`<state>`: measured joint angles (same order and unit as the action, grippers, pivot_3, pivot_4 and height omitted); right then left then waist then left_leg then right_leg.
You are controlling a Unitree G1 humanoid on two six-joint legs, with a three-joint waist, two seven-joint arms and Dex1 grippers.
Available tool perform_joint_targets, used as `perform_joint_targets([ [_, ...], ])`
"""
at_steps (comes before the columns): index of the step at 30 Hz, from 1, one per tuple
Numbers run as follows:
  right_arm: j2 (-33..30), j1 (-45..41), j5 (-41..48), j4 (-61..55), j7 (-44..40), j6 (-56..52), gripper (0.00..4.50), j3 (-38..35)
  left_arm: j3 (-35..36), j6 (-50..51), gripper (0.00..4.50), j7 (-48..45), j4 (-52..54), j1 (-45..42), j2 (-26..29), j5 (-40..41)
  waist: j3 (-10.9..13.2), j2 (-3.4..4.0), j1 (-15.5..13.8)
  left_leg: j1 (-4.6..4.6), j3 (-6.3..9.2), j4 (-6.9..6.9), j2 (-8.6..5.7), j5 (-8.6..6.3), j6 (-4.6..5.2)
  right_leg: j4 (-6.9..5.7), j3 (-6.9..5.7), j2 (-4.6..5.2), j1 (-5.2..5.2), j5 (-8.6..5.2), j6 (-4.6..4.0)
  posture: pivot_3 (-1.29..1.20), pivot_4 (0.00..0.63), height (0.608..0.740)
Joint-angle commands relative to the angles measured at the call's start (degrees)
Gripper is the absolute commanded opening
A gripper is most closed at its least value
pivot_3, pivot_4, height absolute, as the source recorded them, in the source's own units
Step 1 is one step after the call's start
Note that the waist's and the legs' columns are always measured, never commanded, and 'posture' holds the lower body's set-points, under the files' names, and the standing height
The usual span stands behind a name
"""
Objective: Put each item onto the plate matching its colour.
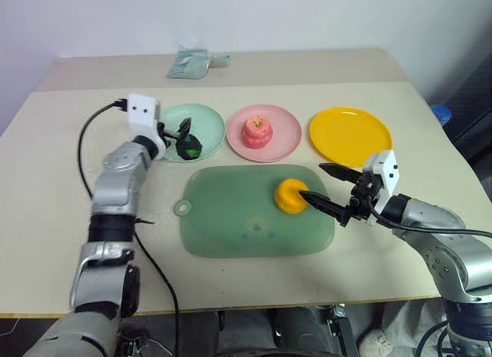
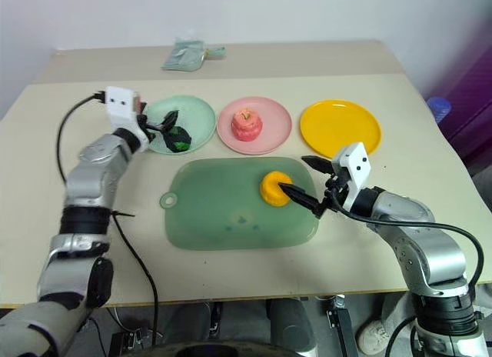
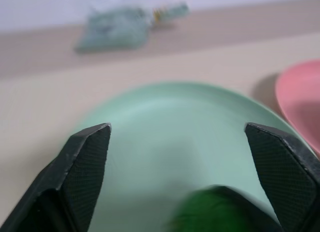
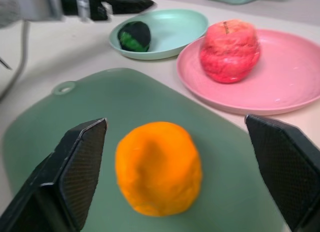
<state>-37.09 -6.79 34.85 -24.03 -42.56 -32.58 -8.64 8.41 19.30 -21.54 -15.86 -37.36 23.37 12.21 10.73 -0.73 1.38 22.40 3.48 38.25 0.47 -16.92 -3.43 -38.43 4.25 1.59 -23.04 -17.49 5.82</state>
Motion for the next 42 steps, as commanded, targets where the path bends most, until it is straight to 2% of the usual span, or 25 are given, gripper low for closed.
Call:
perform_joint_targets([
  [1,-0.6,0.5,-1.4,-2.9,0.0,0.6,4.50,1.5,-0.6,-0.2,4.43,-10.4,14.8,7.2,3.6,5.5,0.0,0.01,-0.4,0.00,0.01,0.00,0.10,0.01,-0.02,-0.01,-0.01,0.00,-0.01,0.00,0.00,0.00,0.150,0.740],
  [4,-0.9,0.5,-1.9,-2.0,-1.0,0.4,4.50,2.7,-3.4,4.5,4.43,-19.9,27.1,16.4,7.5,11.3,0.0,0.02,-0.5,0.01,-0.03,0.02,0.08,0.02,-0.03,0.00,0.02,0.09,0.02,0.00,0.00,0.00,0.150,0.740],
  [8,-0.9,-0.6,-4.6,0.2,-1.8,1.3,4.50,5.8,-8.5,4.8,4.43,-26.2,36.0,25.9,11.9,11.4,0.0,0.02,-0.7,-0.06,0.04,0.03,0.05,0.02,-0.03,0.05,-0.03,0.09,0.18,0.00,0.00,0.00,0.150,0.740],
  [12,-0.9,-2.0,-9.6,4.1,-1.3,2.5,4.50,9.4,-11.0,5.0,4.43,-26.1,41.6,31.1,12.2,11.1,0.0,0.03,-0.5,-0.18,0.02,0.01,0.08,0.01,-0.02,0.05,-0.01,0.02,0.26,-0.01,-0.02,0.00,0.150,0.740],
  [16,-0.1,-3.1,-13.6,7.3,0.1,4.3,4.50,10.7,-10.9,6.7,4.43,-24.5,44.2,32.3,10.9,12.8,0.0,0.02,-0.6,-0.17,0.01,0.02,0.07,0.01,-0.02,0.05,-0.02,0.03,0.28,-0.01,-0.02,0.00,0.150,0.740],
  [18,0.3,-3.2,-14.2,7.7,0.3,5.3,3.98,10.3,-10.8,7.4,4.50,-23.9,45.1,33.1,10.5,13.5,0.0,0.03,-0.6,-0.18,0.01,0.02,0.07,0.01,-0.01,0.05,-0.01,0.03,0.27,-0.01,-0.02,0.00,0.150,0.740],
  [20,0.9,-3.3,-13.9,7.7,0.8,6.4,3.25,8.8,-10.5,7.8,4.50,-22.9,46.0,34.1,10.0,14.0,0.0,0.03,-0.5,-0.17,0.02,0.01,0.08,0.00,0.00,0.05,-0.01,0.02,0.27,-0.01,-0.02,0.00,0.150,0.740],
  [24,3.4,-6.6,-12.1,10.2,3.7,6.9,3.25,4.3,-9.8,8.3,4.50,-20.9,46.6,35.4,9.1,14.2,0.0,0.03,-0.3,-0.18,0.02,0.01,0.11,0.00,0.01,0.05,-0.01,-0.01,0.26,0.00,-0.02,0.00,0.150,0.740],
  [27,4.8,-10.3,-14.1,14.7,6.7,8.7,3.25,2.7,-9.7,8.0,4.50,-19.7,46.5,35.8,8.7,13.7,0.0,0.03,-0.4,-0.18,0.02,0.01,0.10,0.00,0.01,0.04,-0.01,-0.01,0.27,0.01,-0.03,0.00,0.150,0.740],
  [31,6.0,-21.7,-22.5,33.1,17.5,11.2,3.25,2.6,-8.5,7.4,4.50,-18.0,45.9,36.3,8.2,13.5,0.0,0.05,-0.2,-0.21,-0.03,0.01,0.07,0.00,0.01,0.05,0.01,0.01,0.26,0.01,-0.04,0.00,0.150,0.740],
  [34,7.0,-29.7,-25.4,46.3,22.4,14.1,3.25,2.1,-8.1,6.4,4.50,-17.8,45.5,37.0,7.9,13.3,0.0,0.06,-0.2,-0.19,-0.04,-0.02,0.00,0.00,0.00,0.05,0.00,0.00,0.23,0.02,-0.06,0.00,0.150,0.740],
  [37,7.8,-33.8,-26.0,51.3,23.5,16.0,4.33,1.6,-7.6,3.6,4.50,-18.0,44.0,39.2,7.7,12.2,0.0,0.09,-0.2,-0.13,-0.08,-0.06,0.01,0.00,0.01,0.06,0.03,-0.02,0.11,0.01,-0.06,0.00,0.150,0.740],
  [38,7.7,-34.1,-26.3,51.2,22.9,16.9,4.47,2.0,-7.3,2.8,4.50,-17.7,43.6,39.8,7.6,11.7,0.0,0.09,-0.2,-0.08,-0.09,-0.08,0.01,0.00,0.01,0.05,0.04,-0.01,0.04,0.01,-0.06,0.00,0.150,0.740],
  [42,6.7,-30.9,-25.8,46.0,18.3,19.8,4.47,2.6,-4.1,0.8,4.50,-14.3,42.0,41.1,6.4,10.6,0.0,0.09,-0.3,0.02,-0.14,-0.08,0.11,-0.01,0.01,0.06,0.07,0.02,-0.06,0.02,-0.06,0.00,0.150,0.740],
])
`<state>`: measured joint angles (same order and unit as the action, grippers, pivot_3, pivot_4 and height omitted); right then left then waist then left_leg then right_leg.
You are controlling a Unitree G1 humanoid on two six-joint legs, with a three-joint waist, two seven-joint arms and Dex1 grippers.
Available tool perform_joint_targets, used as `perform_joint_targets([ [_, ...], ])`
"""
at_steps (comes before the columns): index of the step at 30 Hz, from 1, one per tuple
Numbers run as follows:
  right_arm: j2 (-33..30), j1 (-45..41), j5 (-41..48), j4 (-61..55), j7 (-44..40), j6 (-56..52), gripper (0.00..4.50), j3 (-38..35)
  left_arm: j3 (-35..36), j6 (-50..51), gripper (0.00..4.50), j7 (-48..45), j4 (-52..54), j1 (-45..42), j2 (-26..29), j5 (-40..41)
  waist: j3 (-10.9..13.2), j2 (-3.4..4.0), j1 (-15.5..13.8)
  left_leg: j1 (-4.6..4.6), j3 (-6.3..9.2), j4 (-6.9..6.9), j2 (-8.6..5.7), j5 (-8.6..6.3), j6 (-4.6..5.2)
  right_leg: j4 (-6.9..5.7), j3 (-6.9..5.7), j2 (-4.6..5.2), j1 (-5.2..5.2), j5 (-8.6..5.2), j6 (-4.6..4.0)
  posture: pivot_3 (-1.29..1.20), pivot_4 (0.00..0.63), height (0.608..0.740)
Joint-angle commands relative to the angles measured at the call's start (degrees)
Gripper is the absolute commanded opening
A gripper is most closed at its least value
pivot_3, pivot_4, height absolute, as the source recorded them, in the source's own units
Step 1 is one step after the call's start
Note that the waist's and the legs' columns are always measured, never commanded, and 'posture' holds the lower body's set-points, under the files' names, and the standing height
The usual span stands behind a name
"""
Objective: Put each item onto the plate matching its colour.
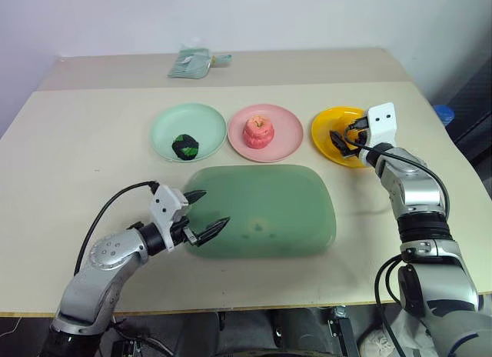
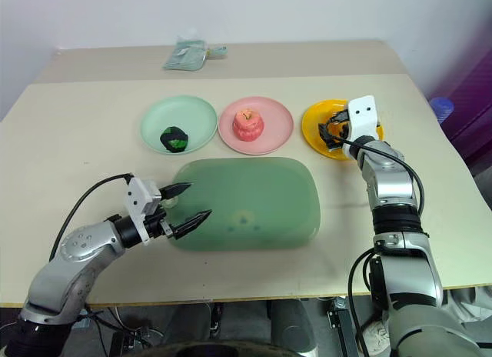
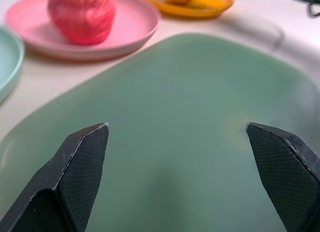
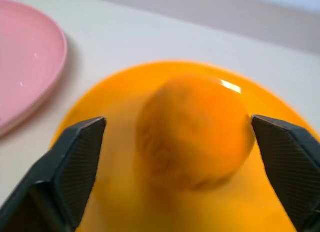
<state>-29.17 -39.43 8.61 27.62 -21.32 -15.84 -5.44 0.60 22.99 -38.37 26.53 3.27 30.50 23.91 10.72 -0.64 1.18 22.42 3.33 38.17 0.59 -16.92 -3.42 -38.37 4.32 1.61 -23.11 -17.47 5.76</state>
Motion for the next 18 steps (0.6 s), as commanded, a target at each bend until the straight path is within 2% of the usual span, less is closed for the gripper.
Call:
perform_joint_targets([
  [1,-1.7,3.9,1.3,-8.5,-4.7,3.9,4.47,-1.0,6.2,-3.6,4.50,4.3,-1.9,0.7,-1.2,-1.5,0.0,0.00,-0.2,0.00,0.00,0.00,0.00,0.00,0.00,0.00,0.00,0.00,0.00,0.00,0.00,0.00,0.150,0.740],
  [7,-7.5,17.5,10.2,-21.5,-20.1,3.7,4.47,-5.2,19.6,-8.2,4.50,14.9,-13.1,0.8,-0.3,-7.4,0.0,0.00,-0.3,-0.02,0.06,0.03,0.01,0.00,0.01,-0.03,-0.04,0.00,0.07,0.00,0.00,0.00,0.150,0.740],
  [11,-11.8,24.6,15.6,-24.7,-27.3,0.3,4.47,-8.7,26.1,-10.5,4.50,17.2,-17.6,3.5,1.7,-9.7,0.0,0.00,0.0,-0.04,0.04,0.03,0.02,-0.01,0.03,-0.01,-0.03,0.02,0.08,0.01,0.01,0.00,0.150,0.740],
  [18,-14.5,28.2,18.2,-25.4,-31.7,-2.4,4.47,-11.1,28.7,-9.6,4.50,18.1,-14.9,7.3,1.3,-9.4,0.0,-0.01,-0.1,-0.30,0.05,0.04,0.03,-0.01,0.03,-0.01,-0.04,0.01,0.36,0.00,0.00,0.00,0.150,0.740],
])
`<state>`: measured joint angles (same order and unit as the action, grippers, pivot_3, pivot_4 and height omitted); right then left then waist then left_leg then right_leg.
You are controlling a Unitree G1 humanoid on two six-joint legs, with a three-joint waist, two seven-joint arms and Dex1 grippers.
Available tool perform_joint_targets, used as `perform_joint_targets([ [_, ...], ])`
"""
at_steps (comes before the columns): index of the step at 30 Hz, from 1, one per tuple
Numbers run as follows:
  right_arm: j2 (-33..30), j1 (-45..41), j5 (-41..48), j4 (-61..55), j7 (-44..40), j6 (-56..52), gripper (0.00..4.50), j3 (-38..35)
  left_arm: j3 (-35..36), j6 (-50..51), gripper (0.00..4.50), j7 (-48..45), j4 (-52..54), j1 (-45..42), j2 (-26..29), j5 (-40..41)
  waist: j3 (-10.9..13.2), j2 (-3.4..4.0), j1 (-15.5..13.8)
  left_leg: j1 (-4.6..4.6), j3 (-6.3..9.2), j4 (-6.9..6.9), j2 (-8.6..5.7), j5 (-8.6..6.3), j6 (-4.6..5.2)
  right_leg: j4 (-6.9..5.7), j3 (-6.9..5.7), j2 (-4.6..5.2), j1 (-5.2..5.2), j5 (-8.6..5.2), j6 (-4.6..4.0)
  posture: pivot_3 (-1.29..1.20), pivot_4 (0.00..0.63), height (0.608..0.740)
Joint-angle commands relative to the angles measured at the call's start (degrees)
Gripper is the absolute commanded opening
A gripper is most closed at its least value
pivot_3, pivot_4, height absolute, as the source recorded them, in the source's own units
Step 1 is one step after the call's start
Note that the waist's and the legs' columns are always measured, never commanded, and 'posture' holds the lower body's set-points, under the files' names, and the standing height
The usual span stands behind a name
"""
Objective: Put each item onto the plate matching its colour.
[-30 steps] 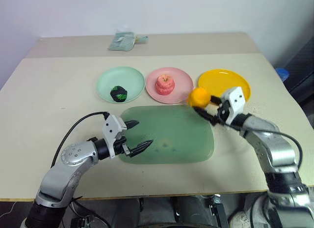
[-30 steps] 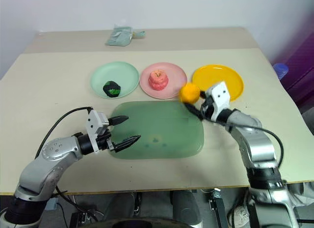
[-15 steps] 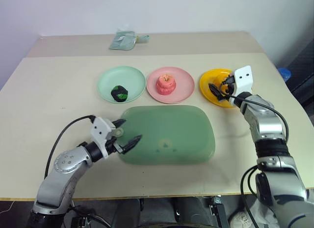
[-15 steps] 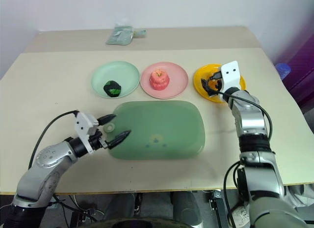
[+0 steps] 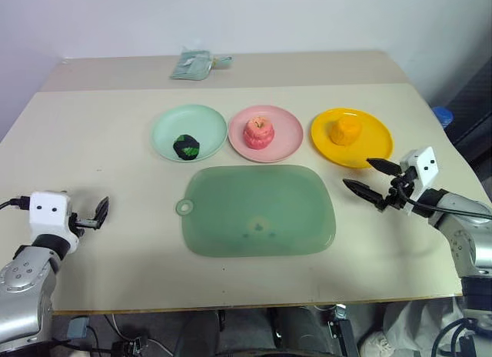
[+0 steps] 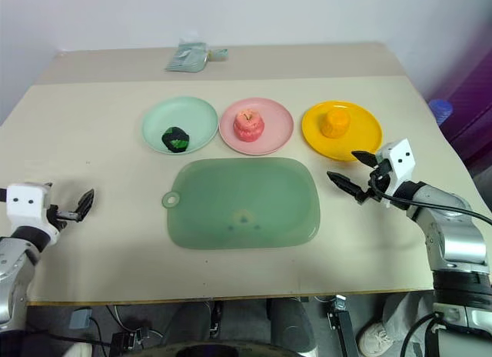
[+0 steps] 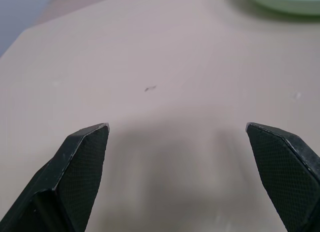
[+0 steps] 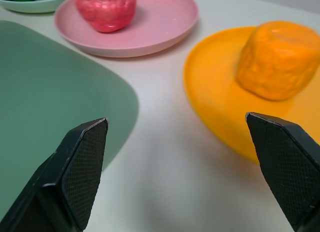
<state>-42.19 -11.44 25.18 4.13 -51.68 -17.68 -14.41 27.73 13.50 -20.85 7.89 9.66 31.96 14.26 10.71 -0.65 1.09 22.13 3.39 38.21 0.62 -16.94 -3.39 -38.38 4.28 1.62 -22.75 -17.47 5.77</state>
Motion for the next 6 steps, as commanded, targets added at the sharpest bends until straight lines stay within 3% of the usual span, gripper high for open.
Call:
perform_joint_targets([
  [1,-1.6,0.4,1.8,-2.0,-1.7,-1.0,4.47,-2.1,1.6,0.5,4.50,0.7,4.8,1.6,-0.5,0.5,0.0,0.00,-0.1,0.00,-0.01,0.00,0.00,0.00,0.00,0.01,0.00,0.02,0.00,0.00,0.00,0.00,0.150,0.740],
  [6,-1.5,-1.5,1.2,0.2,-3.0,-1.3,4.47,-0.5,1.2,5.0,4.50,1.1,11.6,3.4,-2.4,2.9,0.0,-0.01,-0.1,0.01,0.01,0.00,0.00,0.00,0.00,0.03,0.00,0.03,0.01,0.00,0.00,0.00,0.150,0.740],
])
